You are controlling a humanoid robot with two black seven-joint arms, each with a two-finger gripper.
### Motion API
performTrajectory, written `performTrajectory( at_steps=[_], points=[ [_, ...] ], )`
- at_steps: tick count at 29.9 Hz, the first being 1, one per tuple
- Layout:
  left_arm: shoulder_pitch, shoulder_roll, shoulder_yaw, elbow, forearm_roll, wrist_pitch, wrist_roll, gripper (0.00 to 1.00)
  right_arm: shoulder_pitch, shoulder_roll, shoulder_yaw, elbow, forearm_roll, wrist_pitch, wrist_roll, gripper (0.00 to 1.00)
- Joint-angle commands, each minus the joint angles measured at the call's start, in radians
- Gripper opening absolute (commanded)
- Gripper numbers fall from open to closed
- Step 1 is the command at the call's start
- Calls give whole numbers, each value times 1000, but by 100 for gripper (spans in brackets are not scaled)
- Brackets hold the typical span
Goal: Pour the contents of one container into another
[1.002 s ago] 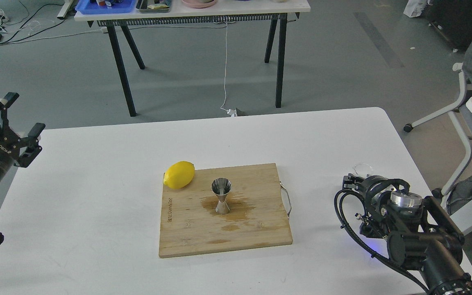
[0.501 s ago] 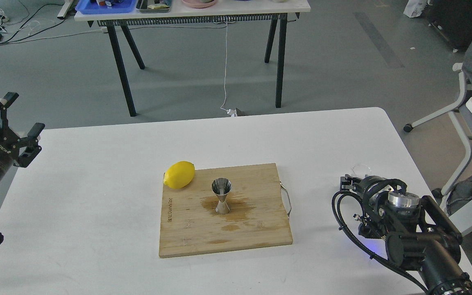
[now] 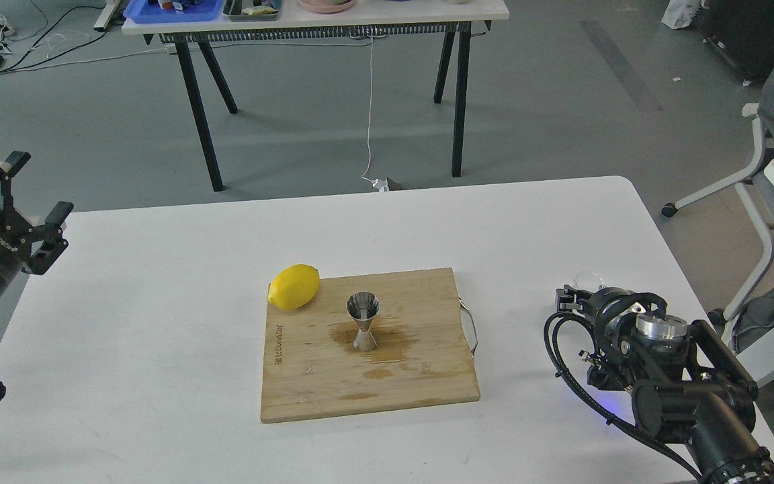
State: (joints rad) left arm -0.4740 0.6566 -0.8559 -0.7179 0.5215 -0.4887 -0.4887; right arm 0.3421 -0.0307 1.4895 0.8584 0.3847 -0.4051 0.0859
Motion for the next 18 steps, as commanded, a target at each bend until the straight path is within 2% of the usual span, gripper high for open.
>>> performTrajectory(
  at_steps=[1, 3, 5, 18],
  points=[
    [0, 0, 0, 0, 0, 0, 0, 99, 0, 0, 0, 4, 0, -3, 0, 76],
    [0, 0, 0, 0, 0, 0, 0, 99, 1, 0, 0, 4, -1, -4, 0, 81],
    [0, 0, 0, 0, 0, 0, 0, 99, 1, 0, -6, 4, -1, -6, 0, 93],
    [0, -2, 2, 0, 0, 0, 0, 99, 3, -5, -25, 39, 0, -11, 2, 96]
  ],
)
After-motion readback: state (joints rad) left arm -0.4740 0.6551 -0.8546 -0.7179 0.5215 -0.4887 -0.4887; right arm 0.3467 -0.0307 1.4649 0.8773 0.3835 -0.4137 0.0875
